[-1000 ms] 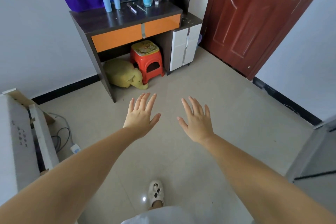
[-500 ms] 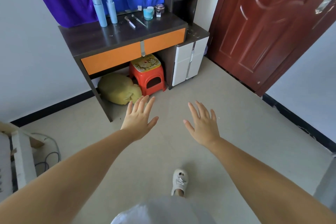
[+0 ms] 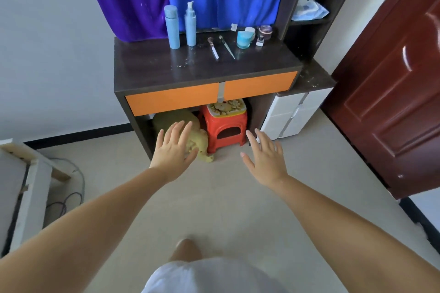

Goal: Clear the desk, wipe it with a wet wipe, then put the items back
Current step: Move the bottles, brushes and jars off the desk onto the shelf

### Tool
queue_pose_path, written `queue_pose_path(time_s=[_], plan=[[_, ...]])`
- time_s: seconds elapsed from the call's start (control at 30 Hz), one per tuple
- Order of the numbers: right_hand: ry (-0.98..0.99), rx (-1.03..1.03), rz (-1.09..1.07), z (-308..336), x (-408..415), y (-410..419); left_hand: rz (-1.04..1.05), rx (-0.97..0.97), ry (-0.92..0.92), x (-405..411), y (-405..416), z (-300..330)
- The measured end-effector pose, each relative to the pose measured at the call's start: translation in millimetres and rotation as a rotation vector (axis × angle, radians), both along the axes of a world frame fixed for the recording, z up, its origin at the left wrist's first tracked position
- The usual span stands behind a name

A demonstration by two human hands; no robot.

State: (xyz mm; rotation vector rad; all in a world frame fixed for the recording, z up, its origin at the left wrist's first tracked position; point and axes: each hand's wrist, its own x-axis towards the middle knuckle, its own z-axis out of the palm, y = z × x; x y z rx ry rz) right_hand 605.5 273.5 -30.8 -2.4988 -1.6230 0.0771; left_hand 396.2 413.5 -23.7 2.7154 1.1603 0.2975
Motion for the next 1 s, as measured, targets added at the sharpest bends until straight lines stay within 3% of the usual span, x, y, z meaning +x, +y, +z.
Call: queue_pose_path(time_s=[0.43,0.7,0.87,1.0], plan=[[0.074,0.064,0.075,13.1,59.8,267.9,0.144,-0.008,-0.023,61.7,247.2,14.3],[0.131,0.105,0.107,11.7,113.3,403.4,0.219,-0.068,-0.126,120.1,358.1,15.8],[0.171,0.118,0.119,8.8,144.6,483.5,0.361,-0.203,-0.203,159.9,416.7,7.0],[0.404,0.099,0.047,0.8,161.6,538.7,0.464,-0.356,-0.336,188.9,449.5,1.5]])
